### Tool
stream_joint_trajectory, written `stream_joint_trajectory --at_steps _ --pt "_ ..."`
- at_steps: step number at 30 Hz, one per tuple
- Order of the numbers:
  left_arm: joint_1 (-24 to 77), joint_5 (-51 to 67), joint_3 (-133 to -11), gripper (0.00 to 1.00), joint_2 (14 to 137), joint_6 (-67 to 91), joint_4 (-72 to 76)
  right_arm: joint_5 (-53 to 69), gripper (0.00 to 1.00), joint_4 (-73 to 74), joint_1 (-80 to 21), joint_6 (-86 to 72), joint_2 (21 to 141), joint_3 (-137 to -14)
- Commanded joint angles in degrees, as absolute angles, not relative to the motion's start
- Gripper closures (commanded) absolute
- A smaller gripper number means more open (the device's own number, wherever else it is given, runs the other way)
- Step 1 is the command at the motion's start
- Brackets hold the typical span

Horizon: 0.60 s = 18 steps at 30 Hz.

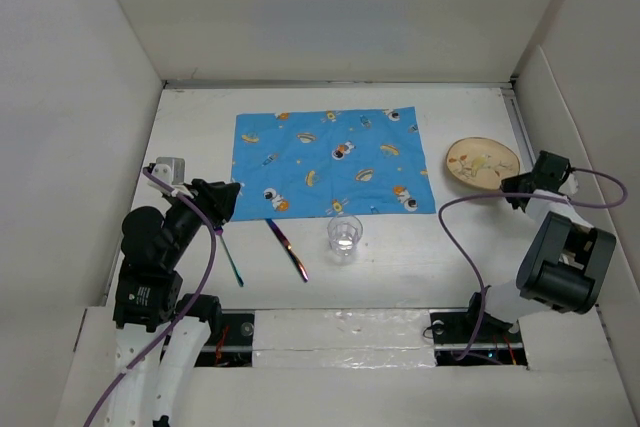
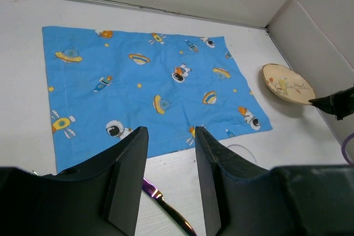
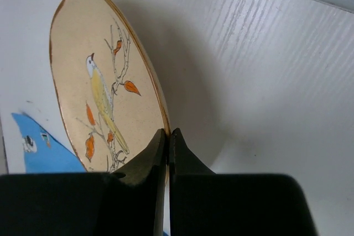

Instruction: Set the dinner table for one person

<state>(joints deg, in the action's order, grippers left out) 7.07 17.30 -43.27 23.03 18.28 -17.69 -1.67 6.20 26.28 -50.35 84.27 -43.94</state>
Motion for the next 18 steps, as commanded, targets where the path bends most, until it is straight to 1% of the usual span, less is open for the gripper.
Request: stream_joint_trajectory --at_steps 1,4,6,8,12,18 --pt "7.29 16.87 -45.26 0.64 23.03 17.84 -16.09 -1.68 1.0 2.65 28.82 -49.22 80.18 -38.95" --pt "7.29 17.58 -45.09 0.64 23.03 17.93 -16.0 2.54 1.0 -2.63 29.36 -49.13 77.79 -34.99" --pt "7.29 17.4 -45.09 0.65 23.29 17.84 -16.0 6.48 1.0 -8.76 29.36 -49.83 75.69 -31.39" --pt "7.29 17.4 -44.91 0.65 23.47 18.1 -15.91 8.43 1.0 -15.34 29.88 -50.71 71.05 -27.97" --pt "7.29 17.31 -44.83 0.65 24.34 18.11 -15.91 11.94 1.0 -19.06 29.88 -51.33 62.25 -28.47" --pt "7.29 17.4 -44.65 0.66 25.22 18.11 -15.65 17.57 1.0 -23.29 31.81 -52.91 57.75 -28.39"
